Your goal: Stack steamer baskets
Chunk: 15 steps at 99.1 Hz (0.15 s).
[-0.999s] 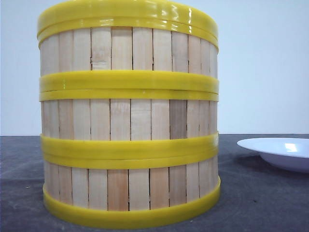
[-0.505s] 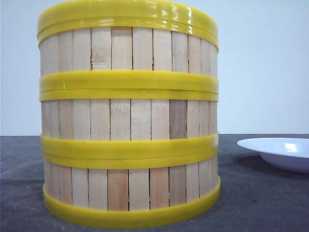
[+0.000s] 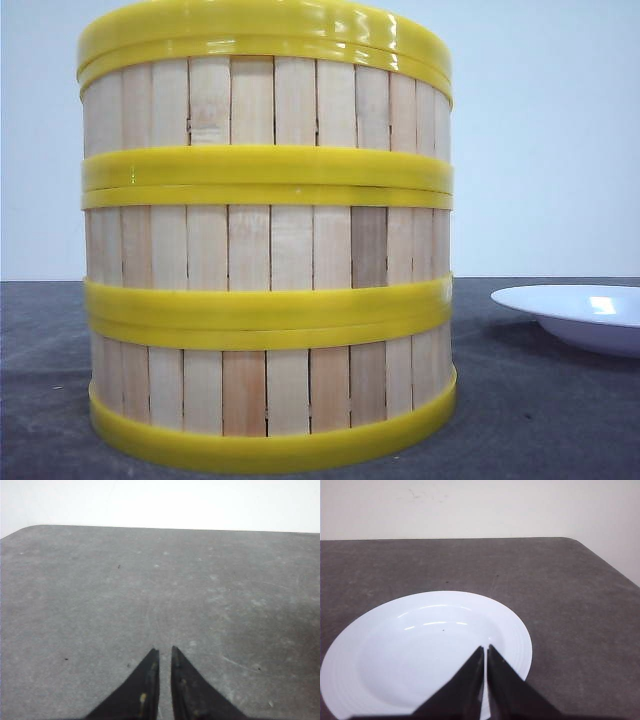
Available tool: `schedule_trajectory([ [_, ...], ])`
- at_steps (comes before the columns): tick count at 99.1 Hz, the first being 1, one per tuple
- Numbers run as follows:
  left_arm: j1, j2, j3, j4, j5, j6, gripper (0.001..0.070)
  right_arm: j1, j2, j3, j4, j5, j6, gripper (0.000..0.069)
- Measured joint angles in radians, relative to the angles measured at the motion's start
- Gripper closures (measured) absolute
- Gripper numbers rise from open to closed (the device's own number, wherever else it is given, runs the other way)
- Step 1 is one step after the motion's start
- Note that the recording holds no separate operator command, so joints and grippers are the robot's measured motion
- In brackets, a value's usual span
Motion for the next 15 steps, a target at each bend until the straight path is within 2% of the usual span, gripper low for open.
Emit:
schedule_trajectory([
  [15,0.0,0.0,0.0,0.0,0.0,0.0,0.0695,0.0,0.0,0.0,0.01,0.0,0.0,0.0688],
])
